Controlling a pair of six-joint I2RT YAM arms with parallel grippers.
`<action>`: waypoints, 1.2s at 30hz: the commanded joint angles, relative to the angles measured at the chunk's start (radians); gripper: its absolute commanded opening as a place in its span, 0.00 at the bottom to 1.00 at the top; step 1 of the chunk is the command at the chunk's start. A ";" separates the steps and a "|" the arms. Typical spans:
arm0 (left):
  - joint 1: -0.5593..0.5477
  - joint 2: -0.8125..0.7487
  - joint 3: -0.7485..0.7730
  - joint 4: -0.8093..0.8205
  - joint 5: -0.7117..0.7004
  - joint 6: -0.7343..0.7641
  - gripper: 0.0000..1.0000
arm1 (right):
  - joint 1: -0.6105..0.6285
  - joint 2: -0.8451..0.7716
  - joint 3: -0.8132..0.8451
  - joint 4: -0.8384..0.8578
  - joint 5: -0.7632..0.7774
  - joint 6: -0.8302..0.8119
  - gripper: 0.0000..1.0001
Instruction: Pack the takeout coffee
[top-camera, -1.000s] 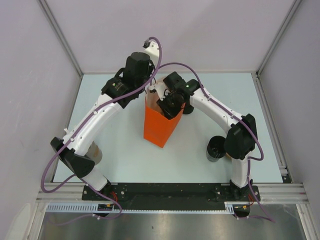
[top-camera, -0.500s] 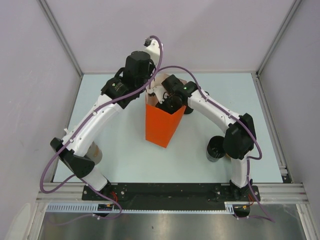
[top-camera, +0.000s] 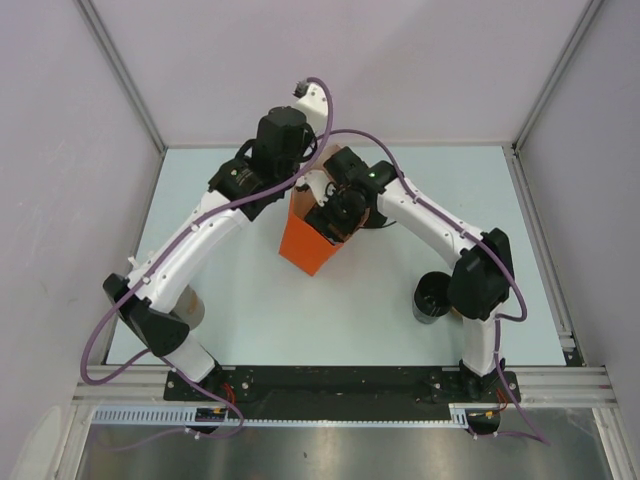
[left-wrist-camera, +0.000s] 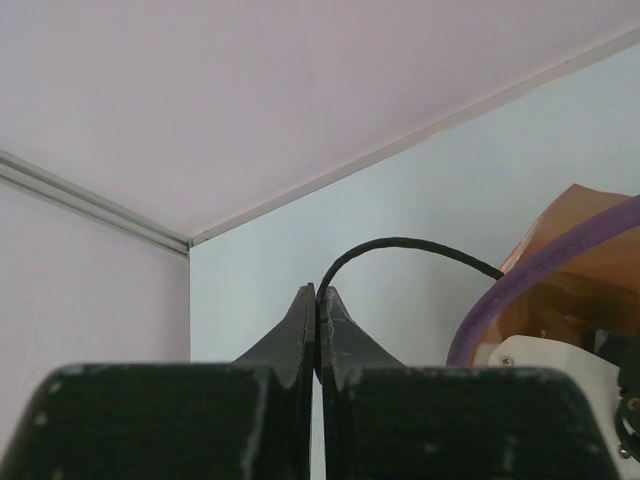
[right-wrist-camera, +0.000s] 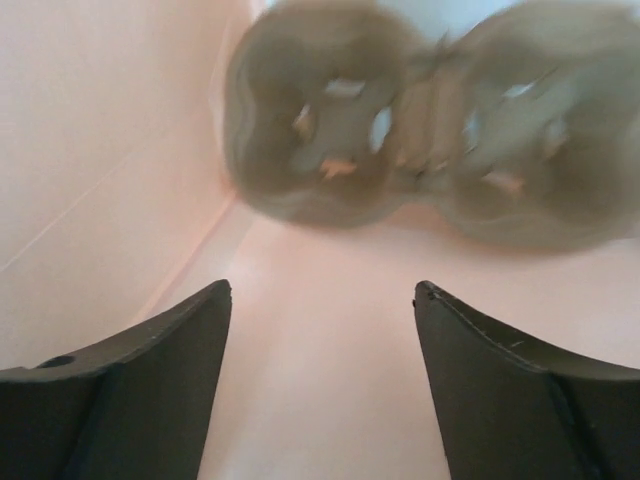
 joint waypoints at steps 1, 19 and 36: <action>-0.001 -0.028 -0.033 0.059 -0.063 0.033 0.01 | 0.005 -0.090 0.043 -0.022 -0.038 -0.033 0.82; 0.064 -0.069 -0.100 0.029 -0.002 0.004 0.02 | 0.002 -0.228 0.066 -0.110 -0.164 -0.182 0.88; 0.136 -0.117 -0.154 0.042 0.049 0.016 0.02 | -0.009 -0.333 0.103 -0.059 -0.241 -0.211 0.94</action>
